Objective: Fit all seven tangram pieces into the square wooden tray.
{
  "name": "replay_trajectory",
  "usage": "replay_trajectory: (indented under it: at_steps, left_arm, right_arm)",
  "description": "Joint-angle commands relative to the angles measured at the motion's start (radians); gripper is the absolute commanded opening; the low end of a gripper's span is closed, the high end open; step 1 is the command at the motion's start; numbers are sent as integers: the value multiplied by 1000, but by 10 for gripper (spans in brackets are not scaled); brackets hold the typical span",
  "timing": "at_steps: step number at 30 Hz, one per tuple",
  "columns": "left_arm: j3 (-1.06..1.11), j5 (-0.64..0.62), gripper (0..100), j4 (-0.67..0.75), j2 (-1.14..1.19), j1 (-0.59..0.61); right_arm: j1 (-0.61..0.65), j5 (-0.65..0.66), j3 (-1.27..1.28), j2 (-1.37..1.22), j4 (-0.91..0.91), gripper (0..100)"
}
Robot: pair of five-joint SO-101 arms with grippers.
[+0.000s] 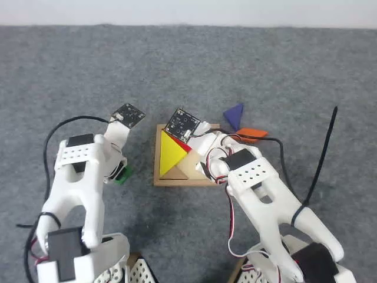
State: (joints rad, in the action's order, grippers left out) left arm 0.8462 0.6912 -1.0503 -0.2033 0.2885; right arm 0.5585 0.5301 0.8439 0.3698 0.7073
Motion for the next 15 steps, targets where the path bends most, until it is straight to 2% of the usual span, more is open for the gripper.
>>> replay_trajectory:
  at_steps: [1, 9, 15]
  left_arm:
    - [5, -17, 115, 9, -12, -12]
    - [-90, -18, 25, -198, -15, -66]
    - [-90, -77, 23, -213, -11, -120]
  right_arm:
    - [-13, -3, -6, 64, -31, 41]
    - [-13, -3, -6, 64, -31, 41]
    - [-13, -3, -6, 62, -38, 41]
